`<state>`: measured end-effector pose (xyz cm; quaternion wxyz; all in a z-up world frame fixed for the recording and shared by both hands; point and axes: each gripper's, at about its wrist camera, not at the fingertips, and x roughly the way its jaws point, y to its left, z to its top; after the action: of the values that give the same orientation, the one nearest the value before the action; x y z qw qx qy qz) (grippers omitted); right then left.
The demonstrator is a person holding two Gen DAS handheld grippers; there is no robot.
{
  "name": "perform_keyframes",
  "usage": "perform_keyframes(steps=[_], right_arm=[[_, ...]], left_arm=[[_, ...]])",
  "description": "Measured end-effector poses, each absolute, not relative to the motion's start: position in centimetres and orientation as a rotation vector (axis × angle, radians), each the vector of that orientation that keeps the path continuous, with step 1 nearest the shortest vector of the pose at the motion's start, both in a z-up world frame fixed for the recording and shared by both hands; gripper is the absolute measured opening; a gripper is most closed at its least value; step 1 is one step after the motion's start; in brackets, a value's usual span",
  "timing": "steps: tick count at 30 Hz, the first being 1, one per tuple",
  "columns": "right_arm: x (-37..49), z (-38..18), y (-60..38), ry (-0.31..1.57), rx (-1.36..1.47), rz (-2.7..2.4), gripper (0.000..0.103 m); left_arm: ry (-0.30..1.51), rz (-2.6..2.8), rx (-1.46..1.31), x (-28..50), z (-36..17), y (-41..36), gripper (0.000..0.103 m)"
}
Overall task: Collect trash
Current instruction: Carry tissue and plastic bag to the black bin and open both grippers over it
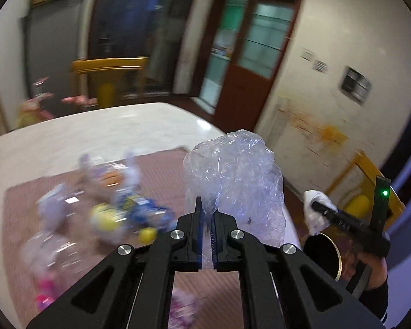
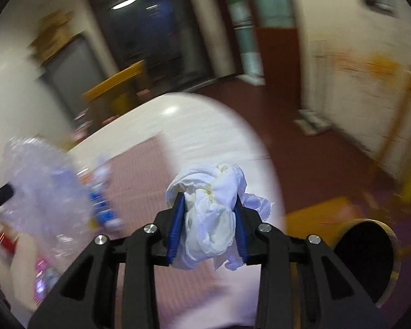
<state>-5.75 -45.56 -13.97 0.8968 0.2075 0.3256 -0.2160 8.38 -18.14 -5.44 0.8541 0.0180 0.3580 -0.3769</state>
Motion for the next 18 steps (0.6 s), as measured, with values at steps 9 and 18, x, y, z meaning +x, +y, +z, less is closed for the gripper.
perform_keyframes(steps=[9, 18], right_arm=[[-18.9, -24.7, -59.4, 0.877, 0.642, -0.896, 0.039], [-25.7, -29.8, -62.8, 0.875, 0.877, -0.998, 0.083]], left_arm=[[0.762, -1.071, 0.147, 4.4, -6.3, -30.8, 0.004], [0.826, -1.251, 0.309, -1.7, -9.9, -41.5, 0.004]])
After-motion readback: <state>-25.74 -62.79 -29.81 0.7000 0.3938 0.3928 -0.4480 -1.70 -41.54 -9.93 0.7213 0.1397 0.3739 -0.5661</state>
